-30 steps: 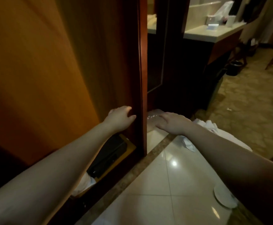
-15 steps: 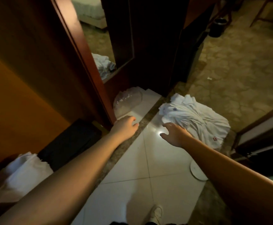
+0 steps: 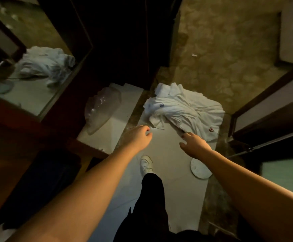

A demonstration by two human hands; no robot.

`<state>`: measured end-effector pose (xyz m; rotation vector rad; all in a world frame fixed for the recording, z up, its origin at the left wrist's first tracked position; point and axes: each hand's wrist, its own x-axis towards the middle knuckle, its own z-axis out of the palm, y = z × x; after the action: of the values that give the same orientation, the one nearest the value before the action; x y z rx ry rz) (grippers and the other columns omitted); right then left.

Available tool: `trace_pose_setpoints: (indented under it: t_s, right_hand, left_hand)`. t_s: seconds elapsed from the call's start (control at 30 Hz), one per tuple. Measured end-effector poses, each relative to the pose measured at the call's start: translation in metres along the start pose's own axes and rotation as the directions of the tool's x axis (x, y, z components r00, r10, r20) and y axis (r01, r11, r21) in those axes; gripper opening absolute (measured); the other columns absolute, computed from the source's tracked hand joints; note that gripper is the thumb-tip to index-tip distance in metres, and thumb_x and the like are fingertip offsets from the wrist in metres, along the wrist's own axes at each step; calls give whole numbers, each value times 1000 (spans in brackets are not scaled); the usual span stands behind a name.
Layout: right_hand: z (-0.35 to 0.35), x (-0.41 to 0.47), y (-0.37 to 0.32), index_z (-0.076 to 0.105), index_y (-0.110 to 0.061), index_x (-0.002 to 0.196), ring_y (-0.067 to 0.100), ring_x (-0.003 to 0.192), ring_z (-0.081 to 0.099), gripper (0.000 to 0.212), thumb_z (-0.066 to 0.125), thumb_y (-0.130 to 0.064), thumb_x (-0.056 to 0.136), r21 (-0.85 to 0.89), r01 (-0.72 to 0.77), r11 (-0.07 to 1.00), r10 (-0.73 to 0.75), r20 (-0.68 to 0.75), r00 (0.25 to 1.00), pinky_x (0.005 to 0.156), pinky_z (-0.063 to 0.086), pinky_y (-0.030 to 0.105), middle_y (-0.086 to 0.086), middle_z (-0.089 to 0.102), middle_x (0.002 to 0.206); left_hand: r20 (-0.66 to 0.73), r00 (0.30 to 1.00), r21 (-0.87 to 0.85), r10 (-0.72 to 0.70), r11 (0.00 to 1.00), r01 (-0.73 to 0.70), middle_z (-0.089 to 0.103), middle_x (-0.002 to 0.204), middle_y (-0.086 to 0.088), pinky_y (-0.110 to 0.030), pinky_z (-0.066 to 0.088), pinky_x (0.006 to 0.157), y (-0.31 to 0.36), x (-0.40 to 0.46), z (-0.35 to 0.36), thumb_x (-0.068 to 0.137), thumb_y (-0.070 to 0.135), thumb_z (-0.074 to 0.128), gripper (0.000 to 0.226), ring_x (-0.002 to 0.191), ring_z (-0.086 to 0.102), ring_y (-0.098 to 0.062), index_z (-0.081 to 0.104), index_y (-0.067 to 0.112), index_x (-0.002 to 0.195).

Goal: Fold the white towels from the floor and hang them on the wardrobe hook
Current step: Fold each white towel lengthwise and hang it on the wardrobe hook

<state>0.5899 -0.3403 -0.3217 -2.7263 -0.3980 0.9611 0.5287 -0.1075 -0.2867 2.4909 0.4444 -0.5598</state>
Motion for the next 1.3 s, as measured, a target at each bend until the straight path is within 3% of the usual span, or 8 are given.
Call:
trace_pose_setpoints:
  t_s: [0.07,0.23,0.43,0.67,0.93,1.03,1.13,1.3]
  right_hand:
    - [-8,36,6,47,-18,147,28,135,47,51,52,-37,101,38,-45,998,45,13,999,106,42,40,7,45,151]
    - [-28,123,10,49,-15,145,28,133,48,50,51,-35,100,95,-127,987,121,72,990,106,42,39,9,48,149]
    - [-51,227,29,49,-12,145,30,133,47,48,49,-32,102,163,-206,965,190,107,976,106,41,39,12,47,149]
    - [-73,362,88,47,-8,147,32,137,43,49,52,-28,103,294,-262,919,248,87,965,108,37,37,16,44,151]
    - [-71,503,158,51,-10,143,28,133,48,45,51,-29,102,468,-393,792,349,182,919,102,38,32,11,49,149]
    - [-65,546,183,62,-11,130,28,120,56,35,54,-29,100,507,-445,738,364,257,895,91,41,31,12,62,135]
    - [-52,590,205,66,-11,124,30,120,57,33,59,-32,99,533,-480,696,372,304,877,95,42,32,13,65,130]
    - [-13,668,225,58,-13,139,28,125,56,51,65,-40,96,608,-459,648,405,236,884,94,38,27,11,59,140]
  left_hand:
    - [31,999,-19,22,1000,-22,56,142,-7,-27,39,88,6,51,-4,103,34,49,37,122,57,-30,59,16,134]
    - [141,989,14,35,999,-37,57,139,-8,-39,48,99,14,168,-19,103,34,48,36,123,56,-31,60,17,132]
    - [238,970,52,50,997,-64,64,117,-12,-34,43,76,23,289,-21,102,33,48,28,105,62,-34,65,12,109]
    - [310,950,56,23,998,-42,63,95,-15,-32,38,68,51,435,6,97,27,52,20,91,62,-35,56,11,86]
    - [364,932,121,-1,992,-47,66,113,-12,-29,39,75,96,591,53,101,29,53,27,101,61,-31,66,10,113]
    - [390,921,117,-21,993,-27,66,112,-12,-29,41,74,108,645,73,102,31,54,26,98,60,-29,66,11,114]
    - [418,909,85,14,995,-54,67,110,-10,-30,42,74,118,697,100,102,32,55,25,95,59,-25,65,13,113]
    - [441,893,129,91,978,-163,61,132,-11,-33,44,82,118,781,167,102,37,55,40,112,60,-28,54,16,136]
